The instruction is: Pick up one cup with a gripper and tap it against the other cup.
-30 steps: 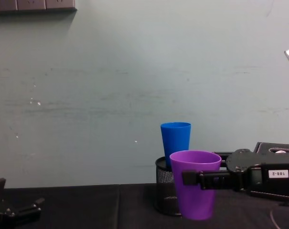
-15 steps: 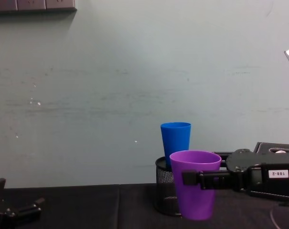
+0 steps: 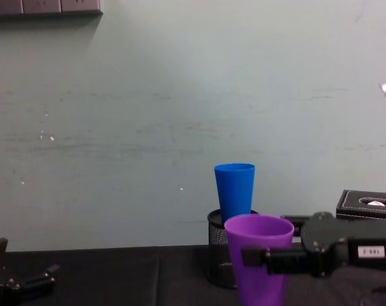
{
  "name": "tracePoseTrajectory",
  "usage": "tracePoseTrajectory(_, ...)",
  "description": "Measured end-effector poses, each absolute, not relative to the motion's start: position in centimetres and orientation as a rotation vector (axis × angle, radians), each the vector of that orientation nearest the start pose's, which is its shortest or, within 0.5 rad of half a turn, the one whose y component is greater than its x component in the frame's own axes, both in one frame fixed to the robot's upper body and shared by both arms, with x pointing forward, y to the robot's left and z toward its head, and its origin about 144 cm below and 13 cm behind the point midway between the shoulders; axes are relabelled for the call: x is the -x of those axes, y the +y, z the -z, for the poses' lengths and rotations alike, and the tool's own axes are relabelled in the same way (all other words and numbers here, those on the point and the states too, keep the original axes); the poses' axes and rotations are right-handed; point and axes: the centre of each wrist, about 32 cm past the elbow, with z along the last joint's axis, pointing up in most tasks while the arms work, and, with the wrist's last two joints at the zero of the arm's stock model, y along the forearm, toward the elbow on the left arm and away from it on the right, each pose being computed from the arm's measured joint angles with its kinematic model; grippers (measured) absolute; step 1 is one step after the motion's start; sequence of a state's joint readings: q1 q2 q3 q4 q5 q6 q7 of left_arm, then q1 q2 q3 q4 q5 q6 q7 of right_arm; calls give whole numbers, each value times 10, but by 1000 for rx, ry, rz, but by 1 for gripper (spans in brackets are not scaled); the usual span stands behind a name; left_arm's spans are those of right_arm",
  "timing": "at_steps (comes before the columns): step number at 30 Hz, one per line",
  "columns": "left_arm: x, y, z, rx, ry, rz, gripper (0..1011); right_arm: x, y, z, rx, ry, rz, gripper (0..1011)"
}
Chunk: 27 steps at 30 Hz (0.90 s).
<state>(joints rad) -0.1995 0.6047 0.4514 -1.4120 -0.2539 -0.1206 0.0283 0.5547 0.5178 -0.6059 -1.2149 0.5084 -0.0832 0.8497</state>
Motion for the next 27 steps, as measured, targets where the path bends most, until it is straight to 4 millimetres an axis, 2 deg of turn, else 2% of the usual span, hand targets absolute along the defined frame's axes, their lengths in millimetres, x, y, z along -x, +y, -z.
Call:
tracePoseTrajectory(20,-489,310,-1140,-305,-285,-1248,1011,-581,-280,-1149,202,-96,423,728)
tracePoseTrajectory(27,-489,310,-1140,-304,-285,-1248,1012,-583,-281,-1141,211,-81,427,728)
